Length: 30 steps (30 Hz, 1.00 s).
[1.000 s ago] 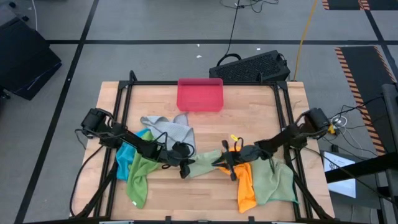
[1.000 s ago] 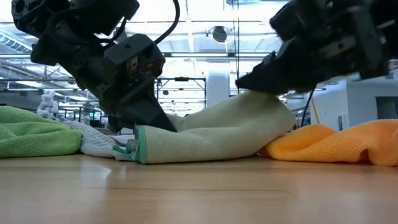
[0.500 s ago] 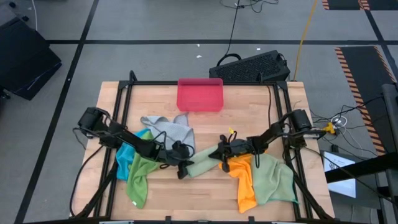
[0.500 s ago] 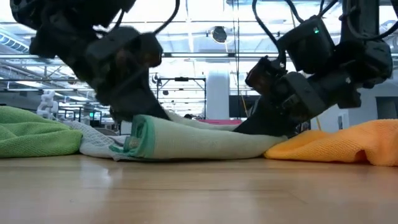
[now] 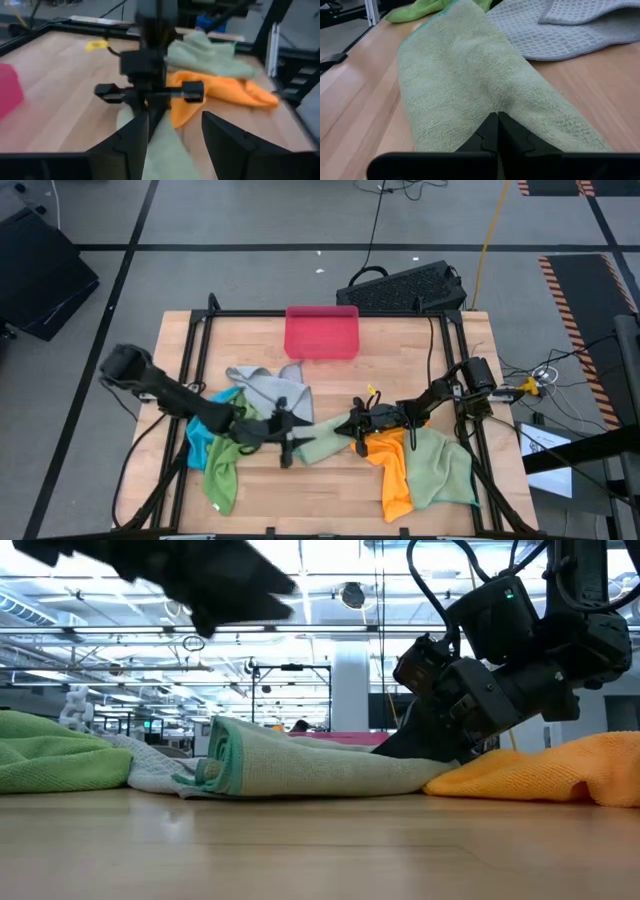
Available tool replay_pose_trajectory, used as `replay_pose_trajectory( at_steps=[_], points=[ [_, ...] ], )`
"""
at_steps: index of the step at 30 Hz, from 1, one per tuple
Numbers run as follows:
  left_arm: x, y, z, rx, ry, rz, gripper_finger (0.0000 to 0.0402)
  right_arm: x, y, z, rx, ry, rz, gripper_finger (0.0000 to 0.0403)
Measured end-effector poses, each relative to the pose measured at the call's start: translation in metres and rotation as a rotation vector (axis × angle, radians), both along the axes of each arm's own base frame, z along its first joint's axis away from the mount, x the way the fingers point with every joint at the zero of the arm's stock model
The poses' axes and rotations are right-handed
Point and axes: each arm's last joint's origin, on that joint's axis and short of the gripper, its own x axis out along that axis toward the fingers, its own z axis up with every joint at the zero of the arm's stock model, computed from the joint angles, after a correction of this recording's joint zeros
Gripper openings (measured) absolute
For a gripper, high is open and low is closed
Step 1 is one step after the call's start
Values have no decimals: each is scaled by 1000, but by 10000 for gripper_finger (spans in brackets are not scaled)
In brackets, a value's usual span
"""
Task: Fold microfiber towels
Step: Fold the top light green towel
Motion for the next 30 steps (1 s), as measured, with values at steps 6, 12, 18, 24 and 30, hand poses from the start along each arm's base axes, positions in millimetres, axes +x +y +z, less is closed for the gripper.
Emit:
replay_pose_trajectory(
  at_steps=[6, 12, 18, 24, 30],
  points=[
    [15, -1, -77, 66, 176, 99, 186, 0, 0, 0, -1, -1, -1, 0],
    [13, -8, -109, 14, 239, 137, 179, 0, 0, 0, -3, 0, -3, 0],
    [10, -12, -115, 8, 268, 147, 146, 0, 0, 2, -3, -7, -2, 0],
    [9, -13, -115, 2, 265, 146, 133, 0, 5, 27, -4, -73, 17, 18],
    [10, -13, -114, -3, 256, 142, 138, -7, 11, 56, -24, -94, -23, 73]
  ],
)
